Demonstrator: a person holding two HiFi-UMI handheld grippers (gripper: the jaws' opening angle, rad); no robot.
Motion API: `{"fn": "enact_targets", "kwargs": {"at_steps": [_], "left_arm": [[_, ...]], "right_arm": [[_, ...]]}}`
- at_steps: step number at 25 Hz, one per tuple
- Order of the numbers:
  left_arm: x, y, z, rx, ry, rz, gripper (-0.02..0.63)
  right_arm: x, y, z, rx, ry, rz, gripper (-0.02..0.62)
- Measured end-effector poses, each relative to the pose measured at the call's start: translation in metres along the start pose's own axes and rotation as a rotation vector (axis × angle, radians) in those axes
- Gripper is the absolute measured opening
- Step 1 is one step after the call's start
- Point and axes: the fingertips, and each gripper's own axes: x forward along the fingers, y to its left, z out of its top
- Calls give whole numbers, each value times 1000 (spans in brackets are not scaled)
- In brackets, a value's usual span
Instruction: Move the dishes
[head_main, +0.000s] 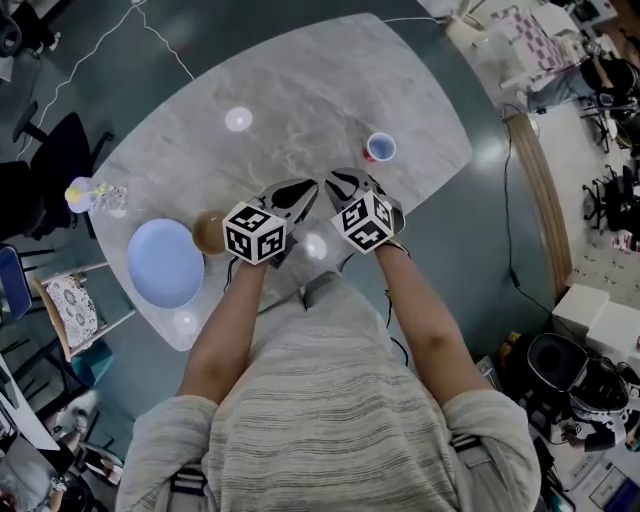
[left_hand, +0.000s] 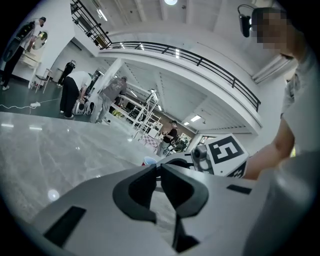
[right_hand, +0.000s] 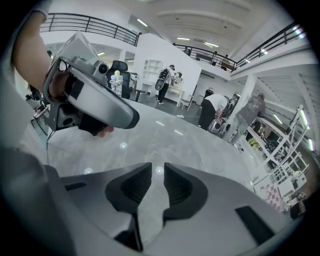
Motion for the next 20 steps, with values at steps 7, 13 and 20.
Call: {"fn": "enact_targets", "kwargs": {"at_steps": [7, 13, 20], "left_arm": [[44, -10, 1, -12, 26, -57, 25], [67, -11, -1, -27, 41, -83, 25], [73, 3, -3, -53, 44, -78, 25]], "right_arm": [[-13, -45, -30, 0, 53, -65, 91], [-11, -77, -55, -52, 138, -102, 91], [3, -96, -74, -115, 237, -107, 98]]}}
